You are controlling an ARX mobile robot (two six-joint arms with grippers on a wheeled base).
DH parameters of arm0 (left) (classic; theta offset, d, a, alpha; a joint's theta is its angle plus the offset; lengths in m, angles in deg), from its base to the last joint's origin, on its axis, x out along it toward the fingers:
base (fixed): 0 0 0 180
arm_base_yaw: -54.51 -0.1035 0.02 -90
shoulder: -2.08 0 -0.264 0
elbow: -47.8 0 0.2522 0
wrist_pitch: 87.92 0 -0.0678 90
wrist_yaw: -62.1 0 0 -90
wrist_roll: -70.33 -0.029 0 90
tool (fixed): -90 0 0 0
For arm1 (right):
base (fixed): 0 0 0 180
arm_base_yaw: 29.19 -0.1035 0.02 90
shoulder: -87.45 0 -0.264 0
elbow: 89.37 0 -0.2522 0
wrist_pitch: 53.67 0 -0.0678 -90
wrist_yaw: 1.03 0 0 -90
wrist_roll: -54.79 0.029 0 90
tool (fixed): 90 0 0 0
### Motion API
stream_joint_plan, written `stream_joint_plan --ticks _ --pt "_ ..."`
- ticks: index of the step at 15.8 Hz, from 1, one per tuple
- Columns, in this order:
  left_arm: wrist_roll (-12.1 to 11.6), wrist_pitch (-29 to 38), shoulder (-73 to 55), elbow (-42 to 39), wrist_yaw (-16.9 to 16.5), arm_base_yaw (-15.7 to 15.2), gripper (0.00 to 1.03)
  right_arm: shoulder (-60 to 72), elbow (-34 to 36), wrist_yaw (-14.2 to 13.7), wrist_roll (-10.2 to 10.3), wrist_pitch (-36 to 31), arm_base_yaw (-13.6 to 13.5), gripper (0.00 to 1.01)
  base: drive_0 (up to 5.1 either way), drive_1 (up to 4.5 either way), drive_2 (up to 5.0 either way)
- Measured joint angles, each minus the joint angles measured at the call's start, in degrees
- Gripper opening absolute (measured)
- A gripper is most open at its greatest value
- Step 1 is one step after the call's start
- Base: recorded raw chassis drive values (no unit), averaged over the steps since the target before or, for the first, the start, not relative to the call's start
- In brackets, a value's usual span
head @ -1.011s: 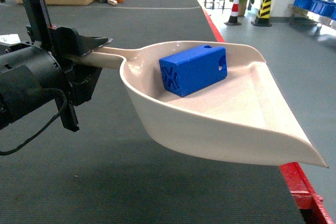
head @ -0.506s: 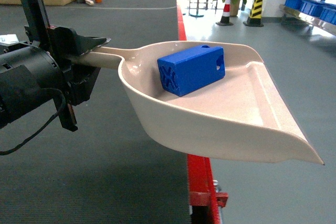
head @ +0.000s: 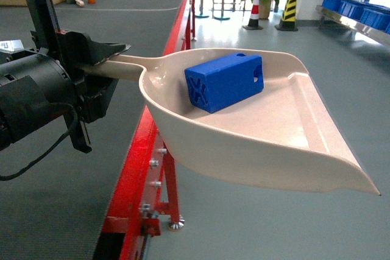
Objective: Place part in tray to right shelf
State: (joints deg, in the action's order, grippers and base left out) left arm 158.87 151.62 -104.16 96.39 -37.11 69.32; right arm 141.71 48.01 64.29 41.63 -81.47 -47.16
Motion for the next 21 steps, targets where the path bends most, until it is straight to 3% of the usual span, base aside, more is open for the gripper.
stream_joint_plan --ticks 21 --pt "-0.02 -0.09 0.00 0.04 0.04 -0.02 0.14 0.00 -0.04 -0.15 0.00 0.09 0.00 0.98 5.0 -2.43 -2.4"
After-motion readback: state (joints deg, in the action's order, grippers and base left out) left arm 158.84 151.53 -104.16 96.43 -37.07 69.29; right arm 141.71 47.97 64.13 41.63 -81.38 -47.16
